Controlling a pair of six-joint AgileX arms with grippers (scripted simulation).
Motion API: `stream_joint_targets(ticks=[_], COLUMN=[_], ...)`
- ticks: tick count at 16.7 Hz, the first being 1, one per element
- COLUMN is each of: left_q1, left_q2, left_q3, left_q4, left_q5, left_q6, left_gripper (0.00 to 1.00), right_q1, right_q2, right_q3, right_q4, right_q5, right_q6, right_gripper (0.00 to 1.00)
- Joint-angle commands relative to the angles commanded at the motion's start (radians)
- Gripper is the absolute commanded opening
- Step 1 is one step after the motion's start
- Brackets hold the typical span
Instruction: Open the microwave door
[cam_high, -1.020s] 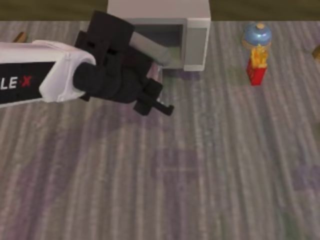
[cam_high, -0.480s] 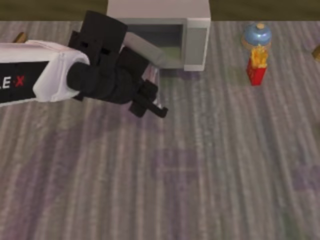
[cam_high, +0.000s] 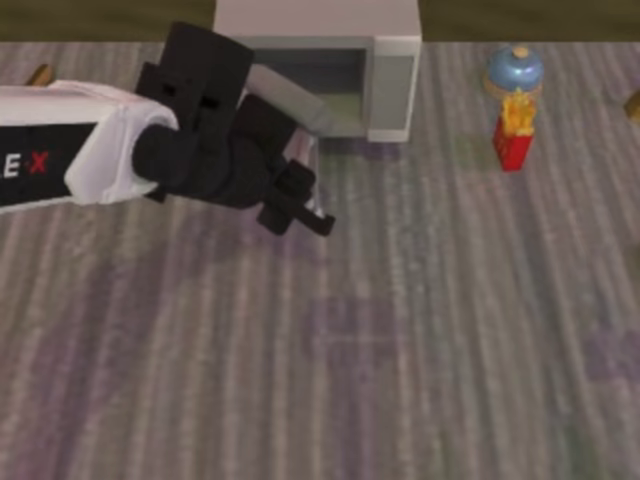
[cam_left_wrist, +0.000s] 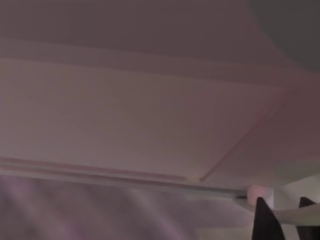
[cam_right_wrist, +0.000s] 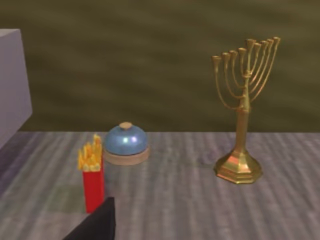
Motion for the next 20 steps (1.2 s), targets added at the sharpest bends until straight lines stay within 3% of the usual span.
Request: stream_joint_targets(ticks=[12,20], left_q1=[0.000,0.027], left_q2=[0.000,-0.015], left_q3=[0.000,-0.014], left_q4=[0.000,-0.015], left_q5=[0.000,0.052], left_q6=[0.000,0.065], left_gripper=[0.00,0.00], right_q1=[0.000,0.000], right_q2=[0.000,0.000], right_q3=[0.000,0.000], right_q4=[0.000,0.000], right_q5=[0.000,0.000], right_q6=[0.000,0.000], right_gripper=[1.00,1.00])
